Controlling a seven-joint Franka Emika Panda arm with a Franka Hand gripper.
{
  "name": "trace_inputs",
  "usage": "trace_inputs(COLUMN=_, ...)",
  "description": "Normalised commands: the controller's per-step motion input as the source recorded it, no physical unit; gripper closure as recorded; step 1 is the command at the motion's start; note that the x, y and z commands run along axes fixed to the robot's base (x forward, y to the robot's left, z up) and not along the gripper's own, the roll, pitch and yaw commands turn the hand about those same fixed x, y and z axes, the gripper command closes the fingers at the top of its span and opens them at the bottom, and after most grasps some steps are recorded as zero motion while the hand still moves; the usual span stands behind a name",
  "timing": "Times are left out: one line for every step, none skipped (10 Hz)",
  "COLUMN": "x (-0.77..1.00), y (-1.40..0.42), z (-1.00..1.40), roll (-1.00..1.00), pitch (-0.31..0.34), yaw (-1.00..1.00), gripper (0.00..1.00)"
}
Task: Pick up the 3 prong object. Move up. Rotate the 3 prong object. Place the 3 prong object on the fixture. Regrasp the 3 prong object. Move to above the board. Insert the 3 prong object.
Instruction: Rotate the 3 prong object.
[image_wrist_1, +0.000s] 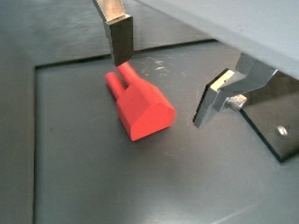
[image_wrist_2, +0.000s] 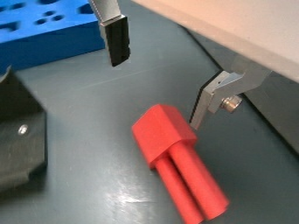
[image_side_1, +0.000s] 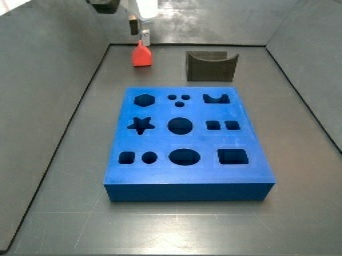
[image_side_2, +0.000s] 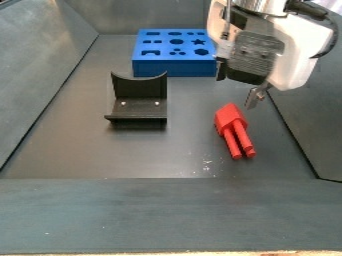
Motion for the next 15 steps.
trace_inputs(x=0.03, y=-0.01, z=-0.05, roll=0.0, pitch=0.004, yaw=1.0, gripper=0.0)
trace_inputs(x=0.03, y=-0.01, z=-0.05, roll=0.0, pitch=0.005, yaw=1.0, gripper=0.0)
trace_inputs(x=0.03, y=-0.01, z=-0.05, roll=0.0, pitch=0.005, yaw=1.0, gripper=0.0)
trace_inputs(x=0.03, y=-0.01, z=-0.05, roll=0.0, pitch=0.005, yaw=1.0, gripper=0.0)
trace_inputs(x=0.04, y=-0.01, z=-0.05, roll=0.0, pitch=0.006, yaw=1.0, gripper=0.0)
trace_inputs(x=0.04, y=-0.01, z=-0.05, roll=0.0, pitch=0.006, yaw=1.0, gripper=0.0)
trace_inputs(x=0.04, y=-0.01, z=-0.05, roll=0.0, pitch=0.007, yaw=1.0, gripper=0.0)
trace_inputs(x=0.04, y=-0.01, z=-0.05, roll=0.0, pitch=0.008, yaw=1.0, gripper=0.0)
trace_inputs(x=0.04, y=-0.01, z=-0.05, roll=0.0, pitch=0.008, yaw=1.0, gripper=0.0)
trace_inputs(x=0.04, y=-0.01, z=-0.05, roll=0.0, pitch=0.01, yaw=1.0, gripper=0.0)
trace_inputs(x=0.04, y=-0.01, z=-0.05, roll=0.0, pitch=0.011, yaw=1.0, gripper=0.0)
trace_inputs(x=0.04, y=-0.01, z=-0.05, roll=0.0, pitch=0.013, yaw=1.0, gripper=0.0)
trace_inputs(x=0.04, y=-0.01, z=-0.05, roll=0.0, pitch=0.016, yaw=1.0, gripper=0.0)
trace_inputs(x=0.04, y=-0.01, z=-0.05, roll=0.0, pitch=0.017, yaw=0.77, gripper=0.0)
trace_inputs(x=0.04, y=-0.01, z=-0.05, roll=0.0, pitch=0.017, yaw=0.55, gripper=0.0)
